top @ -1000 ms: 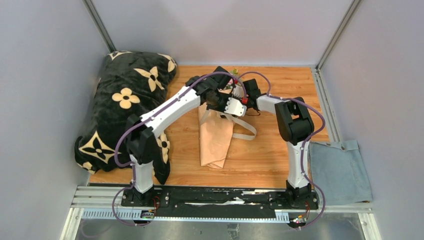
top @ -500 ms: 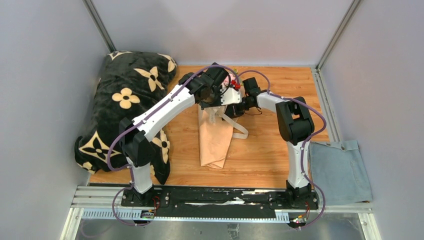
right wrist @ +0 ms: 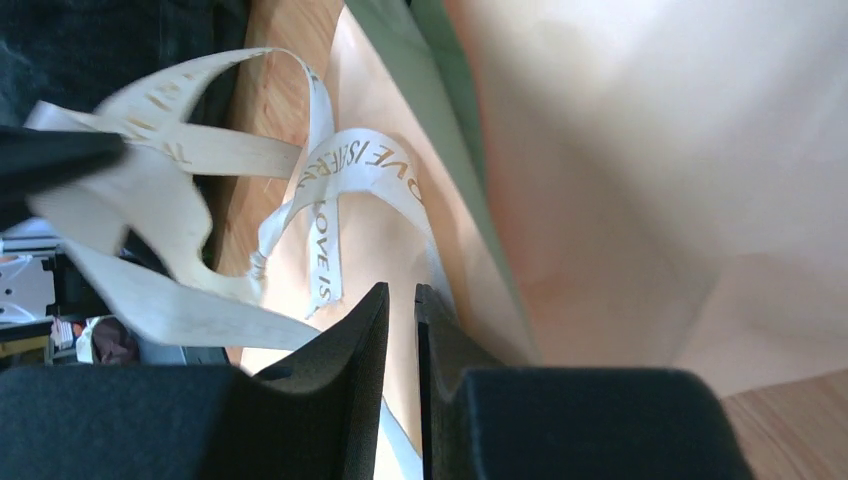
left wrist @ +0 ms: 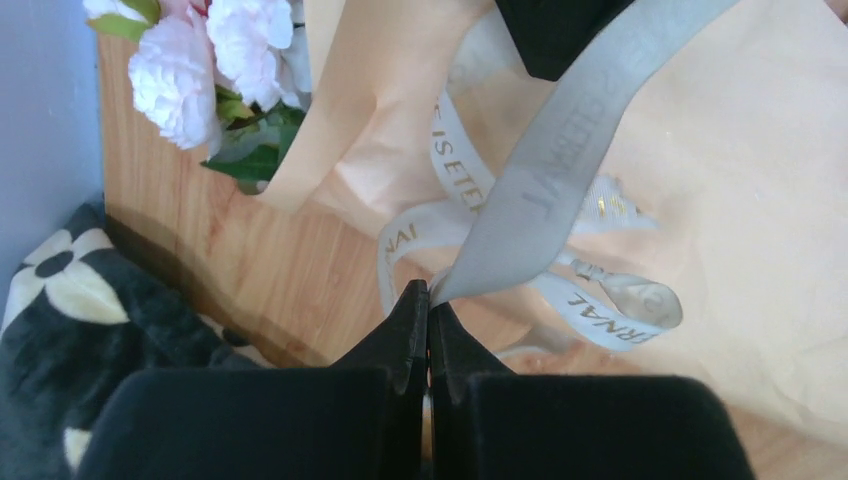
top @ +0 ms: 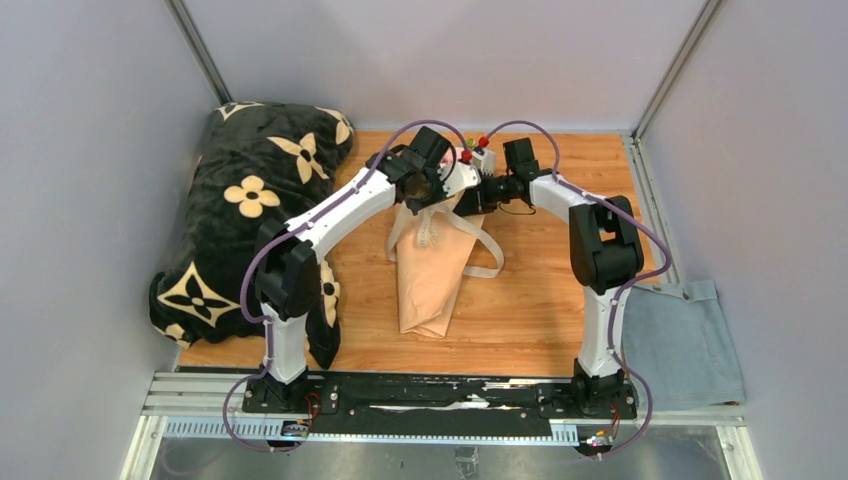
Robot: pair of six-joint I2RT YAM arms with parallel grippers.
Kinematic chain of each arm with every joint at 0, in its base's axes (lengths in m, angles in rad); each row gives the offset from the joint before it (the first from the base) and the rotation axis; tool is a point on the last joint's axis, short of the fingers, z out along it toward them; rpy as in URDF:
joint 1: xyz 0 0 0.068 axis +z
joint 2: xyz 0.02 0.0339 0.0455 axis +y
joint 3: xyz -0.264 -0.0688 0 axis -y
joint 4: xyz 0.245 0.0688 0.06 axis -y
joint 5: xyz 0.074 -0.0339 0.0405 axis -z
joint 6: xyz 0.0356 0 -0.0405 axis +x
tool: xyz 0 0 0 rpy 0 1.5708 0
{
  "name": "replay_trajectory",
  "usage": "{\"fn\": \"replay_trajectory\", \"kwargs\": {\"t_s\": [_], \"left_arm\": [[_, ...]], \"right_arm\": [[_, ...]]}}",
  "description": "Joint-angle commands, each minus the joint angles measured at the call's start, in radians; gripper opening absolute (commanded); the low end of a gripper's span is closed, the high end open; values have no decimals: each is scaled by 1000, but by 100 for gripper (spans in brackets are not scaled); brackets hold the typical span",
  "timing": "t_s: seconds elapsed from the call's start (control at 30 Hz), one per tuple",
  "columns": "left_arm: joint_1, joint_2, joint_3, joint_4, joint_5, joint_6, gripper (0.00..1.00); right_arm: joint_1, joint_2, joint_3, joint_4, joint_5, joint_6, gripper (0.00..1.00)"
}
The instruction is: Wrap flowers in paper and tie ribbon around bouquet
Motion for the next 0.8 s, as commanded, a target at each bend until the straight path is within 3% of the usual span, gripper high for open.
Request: {"fn": "replay_trajectory", "kwargs": {"t_s": [0.0,0.3,0.47,0.57,0.63,0.7,0.77], "left_arm": [[7,-40,-158,283,9,-51,0],[17,51,-188,418,48,-140,0],[16,67,-199,443,50,-164,0],[18,68,-205,443,50,-186,0],[18,63,-212,445,70,-198,0],[18,54,-227,458,82,-206,0],[18,55,-238,465,95,-210,0]], "right_arm": [[-31,-13,12,40,28,53,20],[-121,-159,-169,293,100,180,19],[-115,-291,-299,415,153,160,22],[-80,-366,-421,500,199,161,30],[-34,-431,-534,576,285,195,47],[24,-468,-652,717,337,239,58],[90,-489,-711,792,369,248,60]]}}
